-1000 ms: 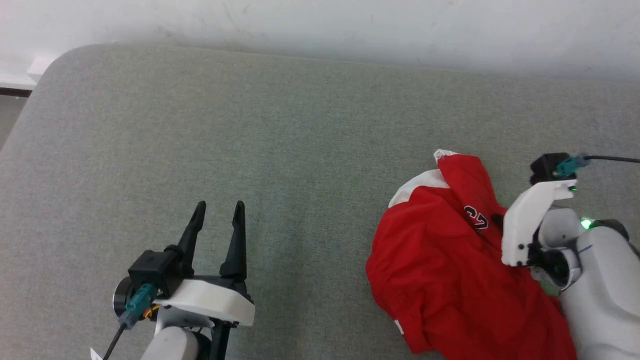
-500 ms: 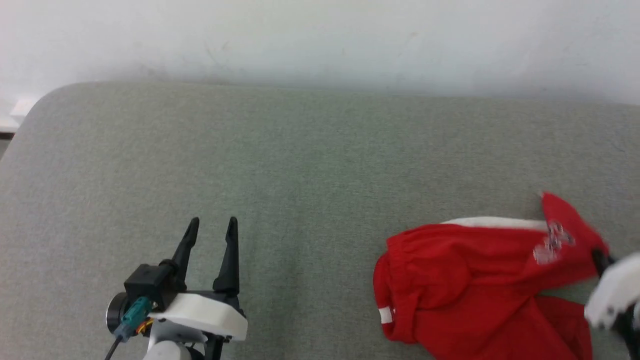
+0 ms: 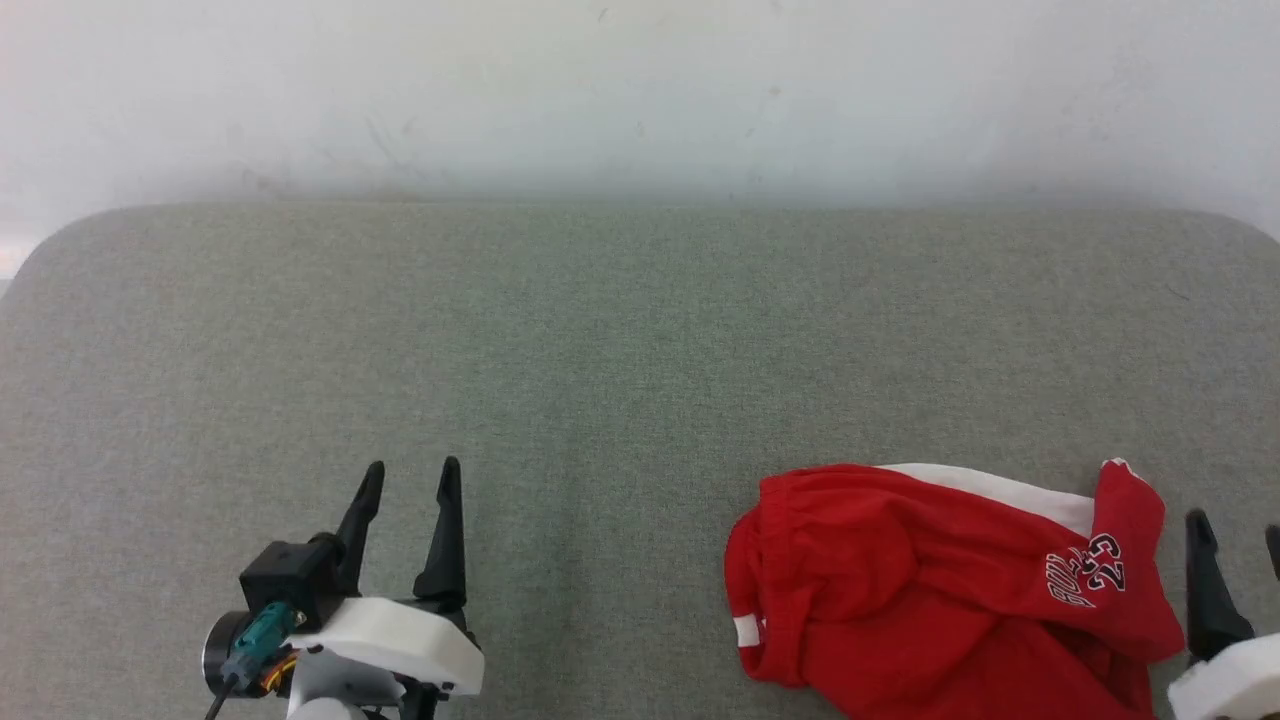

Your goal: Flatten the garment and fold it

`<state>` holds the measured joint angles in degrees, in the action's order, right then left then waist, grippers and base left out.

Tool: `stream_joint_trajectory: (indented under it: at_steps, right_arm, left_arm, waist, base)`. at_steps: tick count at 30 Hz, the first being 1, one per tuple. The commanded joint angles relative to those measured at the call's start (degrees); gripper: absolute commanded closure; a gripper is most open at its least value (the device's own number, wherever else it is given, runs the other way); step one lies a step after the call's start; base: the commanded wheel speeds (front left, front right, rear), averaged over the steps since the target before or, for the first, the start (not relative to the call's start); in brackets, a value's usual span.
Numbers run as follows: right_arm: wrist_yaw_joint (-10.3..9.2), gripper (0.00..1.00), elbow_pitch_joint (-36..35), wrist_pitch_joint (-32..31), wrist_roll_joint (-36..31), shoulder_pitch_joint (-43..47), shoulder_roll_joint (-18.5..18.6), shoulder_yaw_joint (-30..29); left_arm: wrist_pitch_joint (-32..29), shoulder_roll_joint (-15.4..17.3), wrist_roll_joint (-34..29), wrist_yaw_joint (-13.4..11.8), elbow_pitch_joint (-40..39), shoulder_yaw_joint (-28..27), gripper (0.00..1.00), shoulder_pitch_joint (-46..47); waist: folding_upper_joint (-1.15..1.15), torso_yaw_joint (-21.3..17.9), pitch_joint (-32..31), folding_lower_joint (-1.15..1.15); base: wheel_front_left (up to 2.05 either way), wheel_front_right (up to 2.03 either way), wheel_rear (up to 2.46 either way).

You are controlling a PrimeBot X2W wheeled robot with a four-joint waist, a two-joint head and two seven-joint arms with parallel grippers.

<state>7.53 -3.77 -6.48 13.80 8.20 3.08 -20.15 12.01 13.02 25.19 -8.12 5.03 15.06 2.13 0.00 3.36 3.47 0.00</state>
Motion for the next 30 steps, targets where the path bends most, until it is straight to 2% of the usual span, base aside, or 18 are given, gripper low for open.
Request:
stream_joint_trajectory:
  at_steps: [1, 5, 11, 14, 19, 24, 30]
  right_arm:
    - [-0.04, 0.0, -0.7, 1.1, -0.6, -0.9, -0.2, 0.7]
    - [-0.04, 0.0, -3.7, 4.6, -2.9, -0.8, -0.2, 5.5]
    - [-0.04, 0.0, -7.4, 6.1, -4.8, 1.4, -0.2, 13.1]
    - [-0.04, 0.0, -8.7, 6.4, -4.3, 2.7, -0.2, 15.0]
    - [-0.04, 0.0, -10.1, 6.0, -4.2, 4.1, -0.2, 16.0]
    - [-0.04, 0.0, -10.6, 5.2, -4.5, 3.3, -0.2, 16.1]
    - [-0.04, 0.0, -10.7, 4.5, -4.3, 1.9, -0.2, 16.6]
  left_arm:
    - [-0.2, 0.3, 0.2, -0.5, 0.2, -0.2, 0.0, -1.0]
    - [-1.1, 0.5, 0.3, -1.7, 0.4, -0.6, 0.0, -1.5]
    - [-2.8, 1.0, -0.3, -3.1, -0.5, -0.2, 0.0, -2.1]
    - [-4.6, 1.1, -1.4, -2.8, -1.6, 1.8, 0.0, -1.1]
    - [-10.6, -1.7, -2.1, 4.0, -0.9, 11.3, 0.0, 4.3]
    - [-17.8, -6.2, -2.2, 10.9, 4.8, 20.4, 0.0, 11.3]
    - [-28.1, -8.4, -0.9, 13.4, 15.0, 26.2, 0.0, 17.3]
  waist:
    - [0.0, 0.3, -0.4, 0.0]
    - [0.0, 0.7, -1.4, 0.0]
    - [0.0, 1.6, -2.7, 0.0]
    - [0.0, 1.8, -3.0, 0.0]
    - [0.0, 2.2, -2.3, 0.0]
    - [0.0, 0.8, -0.7, 0.0]
    - [0.0, -2.4, 1.2, 0.0]
  base:
    - [0.0, 0.0, 0.0]
    - [0.0, 0.0, 0.0]
    - [0.0, 0.0, 0.0]
    - [0.0, 0.0, 0.0]
    - [0.0, 0.0, 0.0]
    - [0.0, 0.0, 0.0]
    - [0.0, 0.0, 0.0]
